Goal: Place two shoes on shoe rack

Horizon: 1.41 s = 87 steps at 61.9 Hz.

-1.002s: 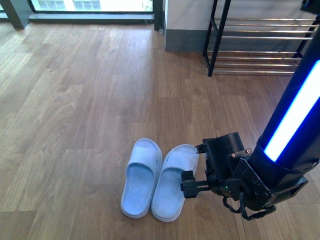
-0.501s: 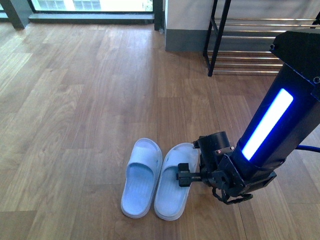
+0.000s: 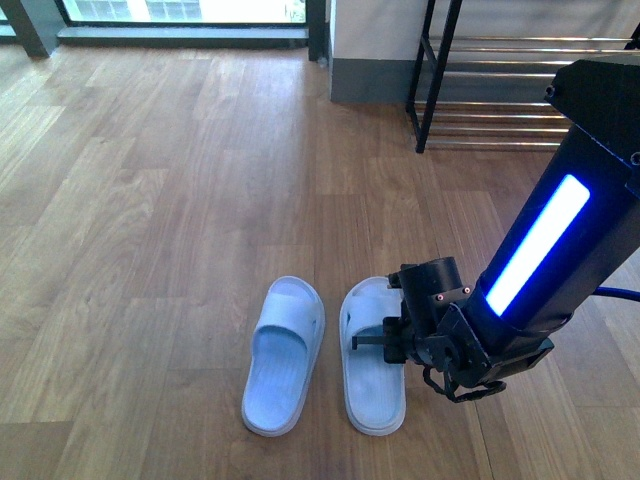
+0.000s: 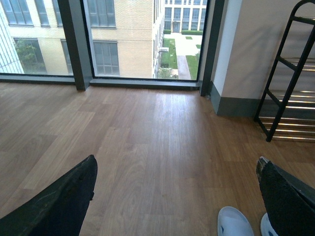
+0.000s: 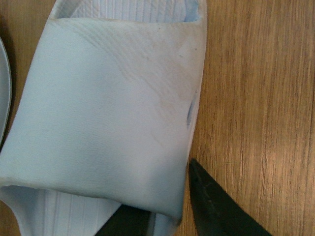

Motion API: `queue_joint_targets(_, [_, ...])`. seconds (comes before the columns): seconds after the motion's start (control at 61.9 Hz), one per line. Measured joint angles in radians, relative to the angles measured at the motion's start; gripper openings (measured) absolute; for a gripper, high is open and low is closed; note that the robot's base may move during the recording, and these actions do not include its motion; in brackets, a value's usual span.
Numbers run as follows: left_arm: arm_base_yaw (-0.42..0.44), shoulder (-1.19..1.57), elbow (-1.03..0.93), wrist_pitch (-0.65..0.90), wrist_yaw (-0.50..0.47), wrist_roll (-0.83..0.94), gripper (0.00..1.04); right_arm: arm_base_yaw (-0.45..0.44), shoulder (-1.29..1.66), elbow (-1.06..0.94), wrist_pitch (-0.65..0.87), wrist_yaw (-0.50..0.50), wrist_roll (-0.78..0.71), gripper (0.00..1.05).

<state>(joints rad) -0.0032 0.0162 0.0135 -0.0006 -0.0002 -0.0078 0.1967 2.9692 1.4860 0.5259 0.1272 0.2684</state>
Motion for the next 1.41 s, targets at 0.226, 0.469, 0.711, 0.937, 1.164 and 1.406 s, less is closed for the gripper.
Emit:
queue_joint_targets(0.226, [0.0,0.0,0.0,0.0,0.0,0.0,0.95,-0.028,-0.125,-0.185,0.115,-0.01,0.004,0.01])
queue_joint_targets(0.469, [0.0,0.0,0.0,0.0,0.0,0.0,0.95,-0.181,-0.457,-0.556,0.322,-0.047,-0.047,0.01])
queue_joint_targets(0.711, [0.0,0.0,0.0,0.0,0.0,0.0,0.95,-0.395,-0.844,-0.878,0.317,-0.123,-0.132,0.01])
queue_joint_targets(0.937, [0.0,0.0,0.0,0.0,0.0,0.0,0.95,-0.555,-1.252,-1.008,0.204,-0.195,-0.132,0.01])
queue_joint_targets(1.164, [0.0,0.0,0.0,0.0,0.0,0.0,0.95,-0.618,-1.477,-1.084,0.125,-0.232,-0.118,0.01])
queue_joint_targets(1.406, [0.0,0.0,0.0,0.0,0.0,0.0,0.95,-0.632,-1.521,-1.1,0.119,-0.237,-0.104,0.01])
